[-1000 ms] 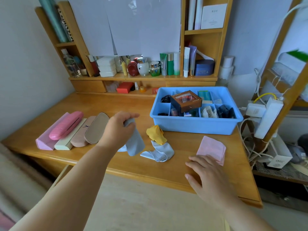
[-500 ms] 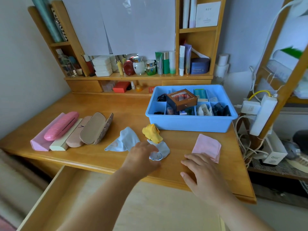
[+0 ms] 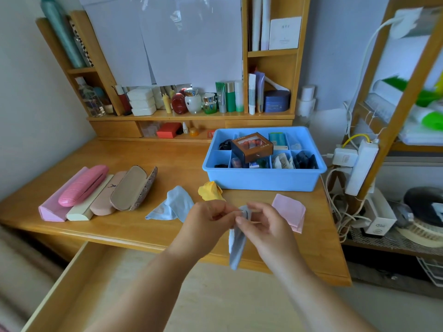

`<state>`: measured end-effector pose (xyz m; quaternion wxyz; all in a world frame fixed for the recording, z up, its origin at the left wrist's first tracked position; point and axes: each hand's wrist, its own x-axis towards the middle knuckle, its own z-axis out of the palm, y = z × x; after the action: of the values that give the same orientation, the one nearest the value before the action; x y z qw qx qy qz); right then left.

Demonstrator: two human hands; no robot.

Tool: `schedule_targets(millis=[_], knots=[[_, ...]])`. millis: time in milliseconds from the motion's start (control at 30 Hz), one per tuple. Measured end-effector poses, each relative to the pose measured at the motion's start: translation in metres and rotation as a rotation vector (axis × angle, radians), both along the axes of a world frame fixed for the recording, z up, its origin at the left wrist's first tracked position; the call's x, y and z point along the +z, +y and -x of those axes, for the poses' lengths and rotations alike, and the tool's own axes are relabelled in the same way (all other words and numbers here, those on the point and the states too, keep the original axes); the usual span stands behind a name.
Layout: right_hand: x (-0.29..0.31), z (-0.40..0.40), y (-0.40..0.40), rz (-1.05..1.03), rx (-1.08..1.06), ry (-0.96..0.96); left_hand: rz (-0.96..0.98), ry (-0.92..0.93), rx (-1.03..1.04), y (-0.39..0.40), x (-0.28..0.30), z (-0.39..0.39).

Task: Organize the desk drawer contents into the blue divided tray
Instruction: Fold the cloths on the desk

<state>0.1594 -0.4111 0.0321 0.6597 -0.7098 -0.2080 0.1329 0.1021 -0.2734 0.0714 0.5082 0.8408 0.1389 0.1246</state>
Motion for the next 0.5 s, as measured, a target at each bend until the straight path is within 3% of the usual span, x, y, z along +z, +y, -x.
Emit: schedule_targets(millis=[100,200,300,367,433,500], knots=[[0.005,0.0,-0.007,0.141,-0.021,0.017,-0.005,0.015,0.016,-0.006,-0.002,0.01],[0.003,-0.001,-0.015,0.171,-0.008,0.222,-0.092,0.06,0.082,-0.008,-0.004,0.019],[-0.001,0.0,-0.019,-0.107,-0.046,0.662,-0.074,0.078,0.181,-0.012,-0.006,0.028],[-0.002,0.002,-0.021,-0.234,-0.021,0.827,0.091,0.068,0.22,-0.018,-0.005,0.033],[-0.004,0.008,-0.023,-0.212,0.038,0.833,0.27,0.016,0.207,-0.027,-0.002,0.037],[-0.007,0.013,-0.024,-0.145,0.048,0.788,0.245,-0.04,0.17,-0.034,0.002,0.04]])
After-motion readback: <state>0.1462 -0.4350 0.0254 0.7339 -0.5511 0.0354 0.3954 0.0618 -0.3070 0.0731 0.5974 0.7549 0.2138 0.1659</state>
